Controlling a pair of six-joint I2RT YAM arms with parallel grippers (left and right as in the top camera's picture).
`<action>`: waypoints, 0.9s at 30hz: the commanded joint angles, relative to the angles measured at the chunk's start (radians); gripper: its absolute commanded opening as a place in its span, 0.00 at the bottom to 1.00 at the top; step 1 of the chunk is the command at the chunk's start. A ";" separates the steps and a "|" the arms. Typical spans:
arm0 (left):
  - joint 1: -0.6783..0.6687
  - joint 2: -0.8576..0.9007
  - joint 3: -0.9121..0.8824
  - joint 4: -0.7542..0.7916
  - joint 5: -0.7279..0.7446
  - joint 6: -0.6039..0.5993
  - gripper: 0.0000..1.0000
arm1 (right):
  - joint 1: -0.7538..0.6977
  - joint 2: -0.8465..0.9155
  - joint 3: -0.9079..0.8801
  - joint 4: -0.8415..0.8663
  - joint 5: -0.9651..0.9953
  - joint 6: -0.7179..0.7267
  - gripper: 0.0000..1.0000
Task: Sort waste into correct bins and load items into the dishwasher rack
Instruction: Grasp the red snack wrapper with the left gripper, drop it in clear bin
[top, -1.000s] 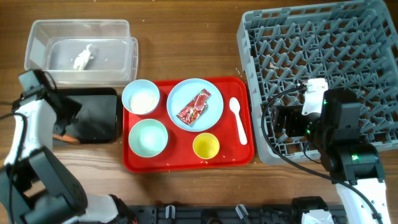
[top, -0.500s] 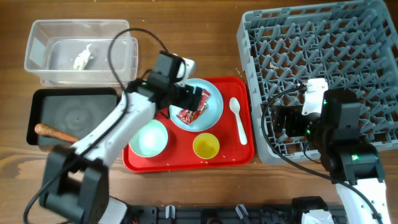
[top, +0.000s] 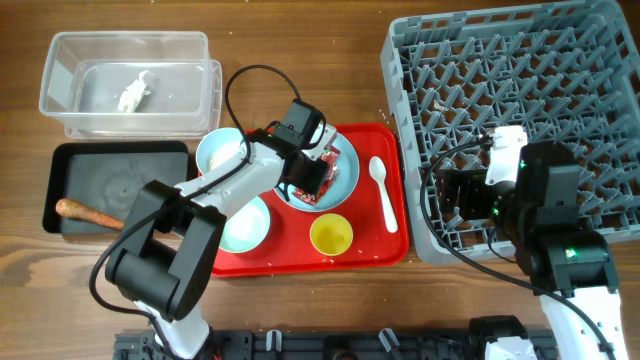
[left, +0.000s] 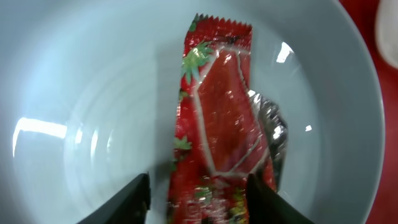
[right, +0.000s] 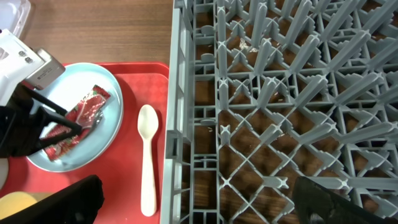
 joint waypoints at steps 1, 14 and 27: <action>-0.006 0.035 -0.003 -0.032 -0.048 0.001 0.26 | 0.005 0.002 0.023 0.002 0.006 0.012 1.00; 0.019 -0.065 -0.003 -0.048 -0.131 -0.003 0.04 | 0.005 0.002 0.023 0.002 0.006 0.011 1.00; 0.403 -0.429 -0.003 -0.203 -0.153 -0.147 0.04 | 0.005 0.003 0.023 0.002 0.006 0.012 1.00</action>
